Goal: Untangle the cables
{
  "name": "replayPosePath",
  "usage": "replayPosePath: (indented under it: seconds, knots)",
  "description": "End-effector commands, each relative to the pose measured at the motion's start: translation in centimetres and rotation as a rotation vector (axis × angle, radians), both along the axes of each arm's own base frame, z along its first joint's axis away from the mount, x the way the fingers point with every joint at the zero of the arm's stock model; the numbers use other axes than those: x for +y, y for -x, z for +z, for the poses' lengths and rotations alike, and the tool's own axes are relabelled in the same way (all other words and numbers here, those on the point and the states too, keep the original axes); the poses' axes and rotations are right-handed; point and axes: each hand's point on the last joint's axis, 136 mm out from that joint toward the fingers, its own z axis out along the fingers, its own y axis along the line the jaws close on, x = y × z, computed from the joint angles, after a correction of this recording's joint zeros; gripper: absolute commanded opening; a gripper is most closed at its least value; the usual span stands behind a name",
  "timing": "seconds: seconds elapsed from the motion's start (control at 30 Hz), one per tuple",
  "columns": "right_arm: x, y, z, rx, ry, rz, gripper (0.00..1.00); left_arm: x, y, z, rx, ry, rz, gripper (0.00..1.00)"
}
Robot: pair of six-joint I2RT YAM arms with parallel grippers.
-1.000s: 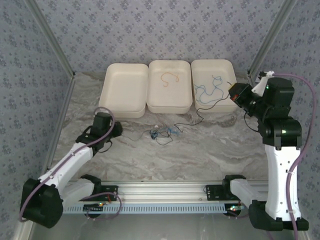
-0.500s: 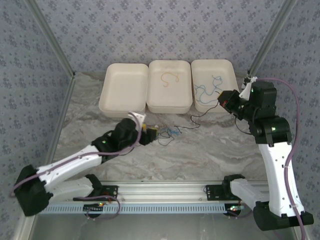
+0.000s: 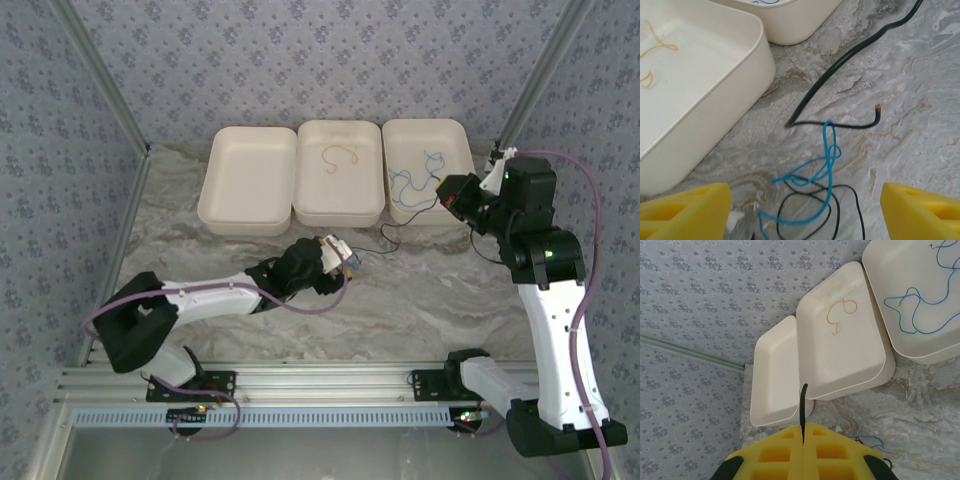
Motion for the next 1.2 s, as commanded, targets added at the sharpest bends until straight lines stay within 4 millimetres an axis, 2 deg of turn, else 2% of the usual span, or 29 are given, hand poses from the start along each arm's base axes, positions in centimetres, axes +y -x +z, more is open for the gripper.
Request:
replayPosePath:
  seconds: [0.0, 0.1, 0.13, 0.17, 0.2, 0.23, 0.3, 0.4, 0.53, 0.63, 0.73, 0.93, 1.17]
  knots:
    - [0.3, -0.1, 0.8, -0.026, -0.021, 0.007, 0.0, -2.3, -0.8, 0.3, -0.062, -0.011, -0.056, 0.78]
    - [0.3, -0.1, 0.9, -0.029, -0.025, 0.008, 0.0, -3.3, -1.6, -1.0, -0.035, -0.041, -0.055, 0.69]
    - [0.3, -0.1, 0.9, -0.032, -0.027, 0.003, 0.0, -3.6, -1.9, -1.3, -0.03, -0.044, -0.047, 0.57]
    - [0.3, -0.1, 0.9, -0.034, -0.032, 0.003, 0.0, -3.8, -2.1, -1.7, -0.018, -0.042, -0.042, 0.37]
    - [0.4, -0.2, 1.0, -0.038, -0.039, 0.001, 0.0, -4.0, -2.3, -2.0, 0.0, -0.033, -0.035, 0.13]
    - [0.4, -0.5, 1.1, -0.048, -0.045, -0.001, 0.0, -4.3, -2.3, -2.0, 0.021, -0.017, -0.04, 0.0]
    - [0.4, -1.1, 1.9, -0.089, -0.051, -0.001, 0.0, -4.6, -1.5, -2.2, 0.043, 0.005, -0.055, 0.0]
    - [0.2, -3.0, 4.6, -0.155, -0.098, -0.024, 0.0, -4.4, 0.3, -3.3, 0.067, -0.018, -0.066, 0.0]
    - [-0.2, -5.1, 11.7, -0.324, -0.143, -0.055, 0.0, -3.1, 1.7, -4.7, 0.114, -0.038, -0.033, 0.0]
    - [-1.0, -5.6, 16.3, -0.43, -0.163, -0.087, 0.0, -2.1, 1.8, -5.4, 0.146, -0.038, 0.016, 0.0]
    - [-1.9, -5.3, 20.3, -0.514, -0.178, -0.118, 0.0, -1.6, 1.8, -6.1, 0.17, -0.046, 0.046, 0.0]
    - [-4.1, -4.7, 25.0, -0.612, -0.214, -0.172, 0.0, -0.7, 1.7, -6.8, 0.183, -0.035, 0.094, 0.0]
    - [-5.9, -4.3, 27.6, -0.66, -0.282, -0.205, 0.0, 1.9, -0.2, -9.3, 0.288, -0.113, 0.242, 0.0]
